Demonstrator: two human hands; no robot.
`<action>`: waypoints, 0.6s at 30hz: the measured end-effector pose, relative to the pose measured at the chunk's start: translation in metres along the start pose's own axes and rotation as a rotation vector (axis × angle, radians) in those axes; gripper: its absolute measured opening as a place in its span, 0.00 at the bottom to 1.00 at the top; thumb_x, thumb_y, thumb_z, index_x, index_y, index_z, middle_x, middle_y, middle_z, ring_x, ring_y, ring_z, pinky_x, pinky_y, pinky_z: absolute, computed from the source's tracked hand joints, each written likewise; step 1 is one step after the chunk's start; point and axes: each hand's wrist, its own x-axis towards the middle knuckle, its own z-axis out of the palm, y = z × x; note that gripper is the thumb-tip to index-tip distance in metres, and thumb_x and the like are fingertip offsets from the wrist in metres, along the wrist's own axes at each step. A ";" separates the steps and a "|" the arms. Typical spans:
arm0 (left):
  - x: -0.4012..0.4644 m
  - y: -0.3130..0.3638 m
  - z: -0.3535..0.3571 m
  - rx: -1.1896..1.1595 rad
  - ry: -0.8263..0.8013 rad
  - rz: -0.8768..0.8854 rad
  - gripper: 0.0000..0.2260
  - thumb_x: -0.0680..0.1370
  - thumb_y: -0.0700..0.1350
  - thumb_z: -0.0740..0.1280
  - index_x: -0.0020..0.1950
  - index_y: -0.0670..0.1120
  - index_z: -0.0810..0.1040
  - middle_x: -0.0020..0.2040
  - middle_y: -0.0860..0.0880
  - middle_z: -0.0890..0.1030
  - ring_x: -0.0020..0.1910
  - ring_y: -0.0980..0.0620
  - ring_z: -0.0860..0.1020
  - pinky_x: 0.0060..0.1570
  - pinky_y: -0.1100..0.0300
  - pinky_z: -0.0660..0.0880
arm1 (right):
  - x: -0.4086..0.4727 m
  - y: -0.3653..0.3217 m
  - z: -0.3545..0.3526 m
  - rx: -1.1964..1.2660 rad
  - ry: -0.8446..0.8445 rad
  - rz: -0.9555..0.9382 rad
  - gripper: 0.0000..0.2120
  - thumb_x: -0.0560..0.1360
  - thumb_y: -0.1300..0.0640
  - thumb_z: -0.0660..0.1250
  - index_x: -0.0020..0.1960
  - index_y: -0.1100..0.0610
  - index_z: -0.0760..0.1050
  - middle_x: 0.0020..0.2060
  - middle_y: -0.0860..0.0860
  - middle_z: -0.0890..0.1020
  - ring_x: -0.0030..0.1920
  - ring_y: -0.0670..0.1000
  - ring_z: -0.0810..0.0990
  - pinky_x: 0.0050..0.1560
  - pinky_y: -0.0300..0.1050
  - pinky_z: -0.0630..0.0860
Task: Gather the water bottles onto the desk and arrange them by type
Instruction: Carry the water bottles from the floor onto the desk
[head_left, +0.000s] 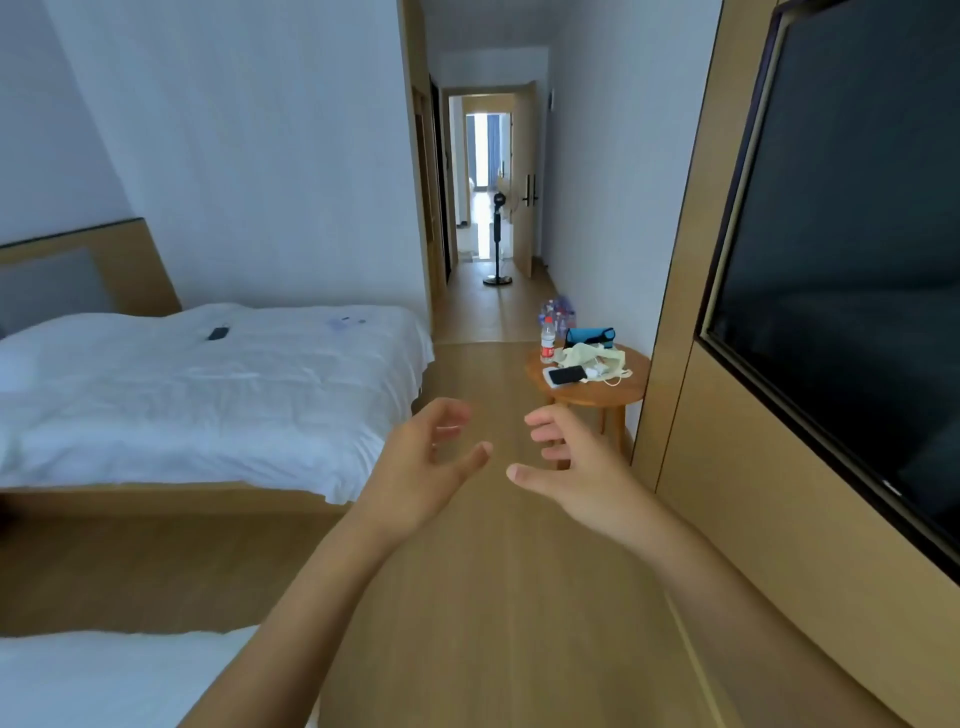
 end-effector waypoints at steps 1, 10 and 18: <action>0.024 -0.005 0.005 -0.004 -0.002 -0.004 0.15 0.76 0.46 0.73 0.61 0.47 0.77 0.58 0.57 0.79 0.59 0.58 0.77 0.59 0.64 0.72 | 0.024 0.004 -0.006 -0.001 0.004 0.000 0.24 0.74 0.50 0.73 0.67 0.47 0.68 0.62 0.46 0.73 0.60 0.46 0.74 0.56 0.40 0.70; 0.210 -0.086 0.035 -0.108 -0.031 -0.047 0.12 0.75 0.47 0.73 0.56 0.54 0.77 0.57 0.61 0.78 0.58 0.63 0.76 0.58 0.65 0.72 | 0.222 0.054 -0.020 -0.036 0.024 0.039 0.23 0.74 0.49 0.73 0.65 0.45 0.69 0.60 0.44 0.74 0.59 0.44 0.75 0.58 0.40 0.72; 0.407 -0.200 0.024 -0.123 -0.050 -0.037 0.12 0.75 0.46 0.73 0.58 0.51 0.77 0.56 0.59 0.79 0.58 0.60 0.78 0.60 0.59 0.74 | 0.434 0.089 0.024 -0.068 0.043 0.083 0.23 0.75 0.50 0.73 0.67 0.47 0.68 0.61 0.46 0.73 0.59 0.45 0.74 0.57 0.42 0.73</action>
